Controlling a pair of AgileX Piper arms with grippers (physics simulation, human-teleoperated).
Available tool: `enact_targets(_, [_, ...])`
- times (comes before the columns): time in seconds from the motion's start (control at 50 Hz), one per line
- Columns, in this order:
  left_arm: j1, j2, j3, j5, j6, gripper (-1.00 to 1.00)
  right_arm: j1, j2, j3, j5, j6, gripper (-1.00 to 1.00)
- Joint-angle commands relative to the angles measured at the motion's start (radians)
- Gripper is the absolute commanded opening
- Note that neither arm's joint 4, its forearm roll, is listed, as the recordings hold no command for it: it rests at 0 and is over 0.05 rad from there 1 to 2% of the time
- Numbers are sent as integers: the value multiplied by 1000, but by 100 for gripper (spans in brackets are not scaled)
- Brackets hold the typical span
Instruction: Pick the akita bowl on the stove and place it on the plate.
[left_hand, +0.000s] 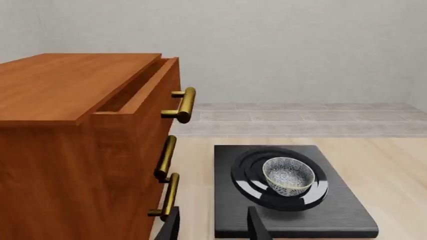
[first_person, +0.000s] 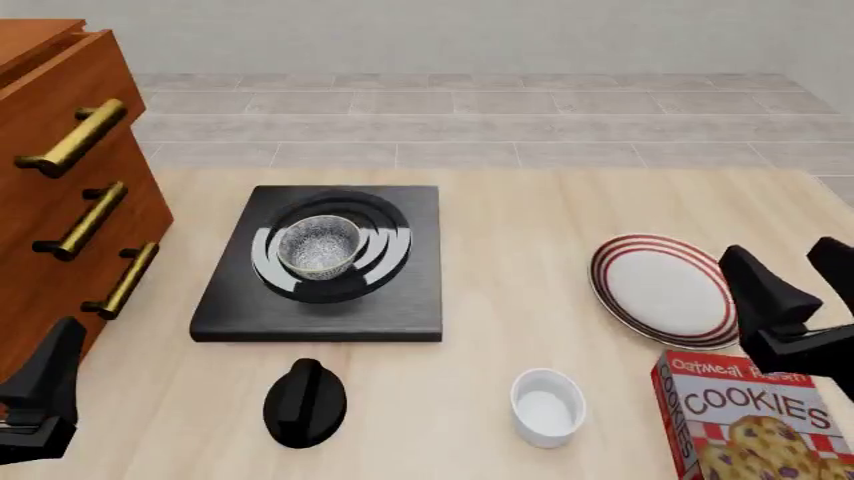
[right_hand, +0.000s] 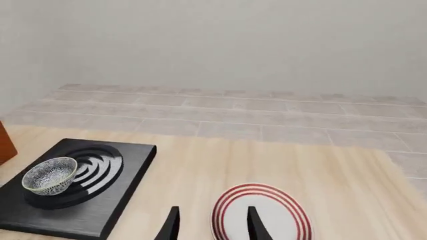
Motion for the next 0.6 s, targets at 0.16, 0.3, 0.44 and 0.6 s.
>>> enact_targets(0.16, [0,0,0,0,0,100,139,327,-270,-5,9,100])
enact_targets(0.3, [0,0,0,0,0,100,229,440,-357,16,-30,100])
enact_targets(0.44, [0,0,0,0,0,100,285,529,-450,38,-31,100])
enact_targets(0.6, [0,0,0,0,0,100,347,614,-542,71,-5,100])
